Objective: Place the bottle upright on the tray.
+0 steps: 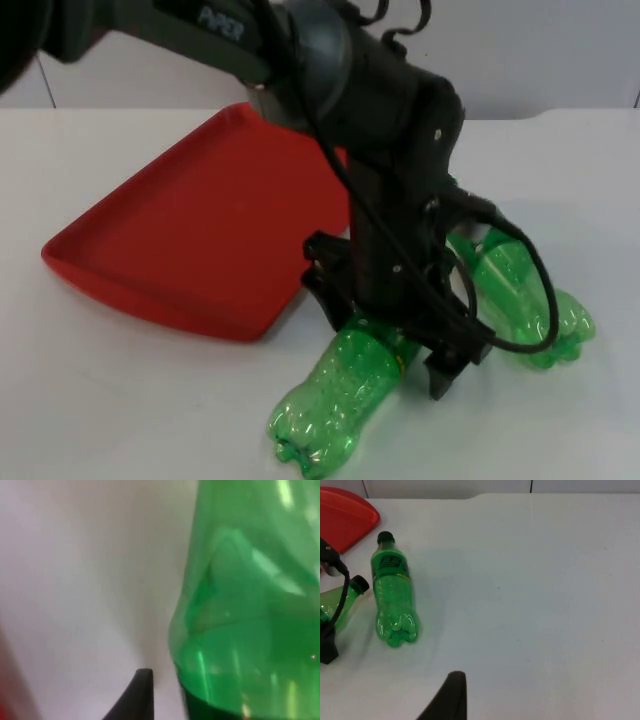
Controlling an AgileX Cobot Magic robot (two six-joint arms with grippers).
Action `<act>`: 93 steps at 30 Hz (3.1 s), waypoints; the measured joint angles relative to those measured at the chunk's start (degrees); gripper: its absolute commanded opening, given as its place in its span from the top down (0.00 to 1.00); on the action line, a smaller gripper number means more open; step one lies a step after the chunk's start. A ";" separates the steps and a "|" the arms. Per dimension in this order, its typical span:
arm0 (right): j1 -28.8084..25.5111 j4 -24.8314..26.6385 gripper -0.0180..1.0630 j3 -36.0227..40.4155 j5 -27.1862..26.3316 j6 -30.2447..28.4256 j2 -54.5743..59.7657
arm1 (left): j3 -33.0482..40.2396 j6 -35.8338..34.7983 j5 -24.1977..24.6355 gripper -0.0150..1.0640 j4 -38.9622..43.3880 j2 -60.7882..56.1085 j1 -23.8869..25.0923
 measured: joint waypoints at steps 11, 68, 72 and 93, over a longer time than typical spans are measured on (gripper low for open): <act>0.00 0.00 0.01 0.00 0.00 0.00 0.00 | -0.60 0.59 -1.96 0.01 0.00 0.73 0.00; 0.00 0.00 0.01 0.00 0.00 0.00 0.00 | -5.36 -1.95 -5.03 0.99 11.90 -19.64 0.10; 0.00 0.00 0.01 0.00 0.00 0.00 0.00 | -5.36 -1.95 -10.30 0.99 12.83 -26.39 0.10; 0.00 0.00 0.01 0.00 0.00 0.00 0.00 | 6.20 -2.24 -34.71 0.99 6.24 -40.65 14.86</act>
